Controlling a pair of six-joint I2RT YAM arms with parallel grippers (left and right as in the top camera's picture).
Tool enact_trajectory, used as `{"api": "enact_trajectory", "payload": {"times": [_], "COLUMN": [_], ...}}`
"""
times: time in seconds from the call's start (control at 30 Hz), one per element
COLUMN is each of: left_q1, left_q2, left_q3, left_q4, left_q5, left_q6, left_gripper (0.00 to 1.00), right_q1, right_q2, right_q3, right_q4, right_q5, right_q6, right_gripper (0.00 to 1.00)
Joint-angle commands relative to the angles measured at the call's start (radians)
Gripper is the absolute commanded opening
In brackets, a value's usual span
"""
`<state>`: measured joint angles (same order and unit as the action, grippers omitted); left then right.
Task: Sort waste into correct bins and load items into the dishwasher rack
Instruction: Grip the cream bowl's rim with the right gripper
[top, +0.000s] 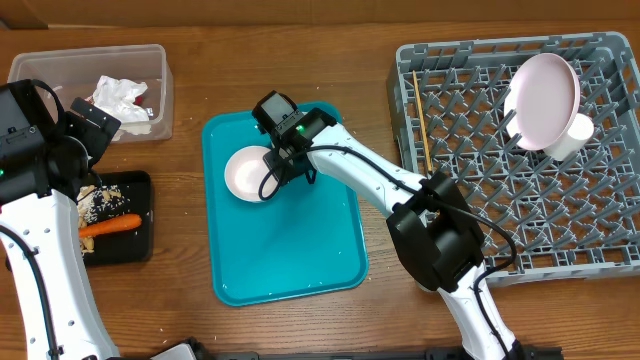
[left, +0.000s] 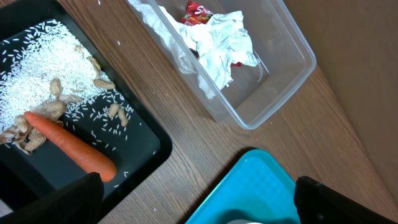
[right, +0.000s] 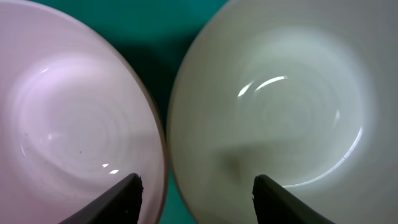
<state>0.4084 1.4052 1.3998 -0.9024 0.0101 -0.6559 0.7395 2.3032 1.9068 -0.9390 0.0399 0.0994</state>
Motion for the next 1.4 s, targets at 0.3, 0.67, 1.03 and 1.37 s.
{"api": "enact_trajectory", "payload": {"times": [0.3, 0.67, 1.03, 1.37], "left_q1": [0.003, 0.003, 0.003, 0.003], "left_q2": [-0.003, -0.003, -0.003, -0.003], "left_q3": [0.003, 0.003, 0.003, 0.003], "left_q4": [0.000, 0.001, 0.001, 0.001], "left_q5": [-0.014, -0.014, -0.014, -0.014], "left_q6": [-0.010, -0.010, -0.010, -0.010], "left_gripper": [1.00, 1.00, 1.00, 1.00], "right_q1": [0.000, -0.050, -0.050, -0.050], "right_q2": [-0.163, -0.204, -0.201, -0.198], "right_q3": [0.006, -0.023, -0.159, -0.223], "right_q4": [-0.128, -0.250, -0.093, 0.016], "right_q5": [-0.109, -0.011, -0.034, -0.065], "right_q6": [0.146, -0.086, -0.213, -0.247], "right_gripper": [0.70, 0.66, 0.56, 0.61]}}
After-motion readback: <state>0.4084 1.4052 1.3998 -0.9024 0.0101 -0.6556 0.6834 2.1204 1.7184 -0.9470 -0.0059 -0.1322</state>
